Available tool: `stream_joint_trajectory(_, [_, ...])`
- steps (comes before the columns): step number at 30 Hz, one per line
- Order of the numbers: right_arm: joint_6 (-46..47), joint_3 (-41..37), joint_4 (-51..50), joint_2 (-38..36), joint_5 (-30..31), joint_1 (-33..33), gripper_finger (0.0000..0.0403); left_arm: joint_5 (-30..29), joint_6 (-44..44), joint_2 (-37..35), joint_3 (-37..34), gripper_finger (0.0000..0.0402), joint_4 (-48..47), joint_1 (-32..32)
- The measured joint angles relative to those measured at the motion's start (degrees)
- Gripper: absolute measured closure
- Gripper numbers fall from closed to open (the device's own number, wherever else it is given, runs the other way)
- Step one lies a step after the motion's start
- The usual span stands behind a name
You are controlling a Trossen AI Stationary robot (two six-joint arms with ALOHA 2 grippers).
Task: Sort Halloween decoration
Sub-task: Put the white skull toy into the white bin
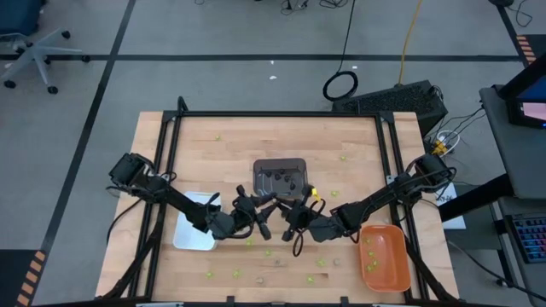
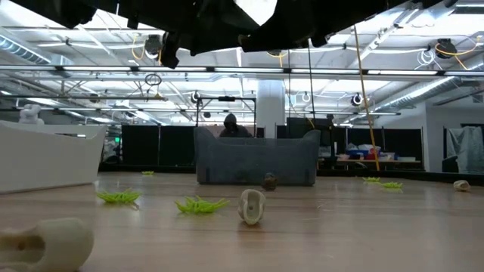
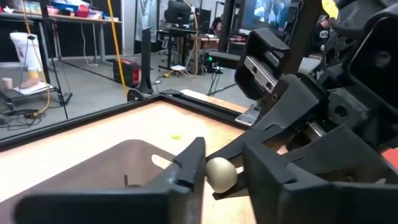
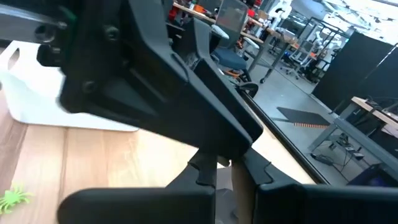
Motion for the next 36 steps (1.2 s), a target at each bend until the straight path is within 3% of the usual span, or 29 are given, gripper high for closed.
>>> stream_joint_trajectory(7, [1.04, -0.09, -0.47, 0.07, 1.52, 0.02, 0.0389, -0.12, 0.49, -0.11, -0.01, 0.0395, -0.3, -0.01])
stream_joint_trajectory(18, [2.92, -0.04, -1.54, 0.07, 0.92, -0.01, 0.03, 2.58, 0.28, 0.04, 0.01, 0.04, -0.42, -0.04])
stream_joint_trajectory(20, [2.79, -0.04, -1.54, 0.07, 0.62, -0.02, 0.0312, 2.61, -0.01, 0.04, 0.01, 0.04, -0.22, -0.07])
stream_joint_trajectory(25, [2.63, 0.07, -2.88, -0.04, 0.68, -0.13, 0.0387, 2.91, -0.07, 0.13, -0.01, 0.0401, -0.35, -0.47])
stream_joint_trajectory(32, [4.43, 0.09, -6.06, -0.07, -1.11, 0.09, 0.0389, 2.02, 3.58, -1.85, -0.08, 0.0401, -0.68, -3.01])
stream_joint_trajectory(36, [4.18, 0.09, -6.45, -0.07, -3.72, 0.83, 0.0394, -3.41, 9.44, -6.52, -0.05, 0.0401, -3.35, -6.45])
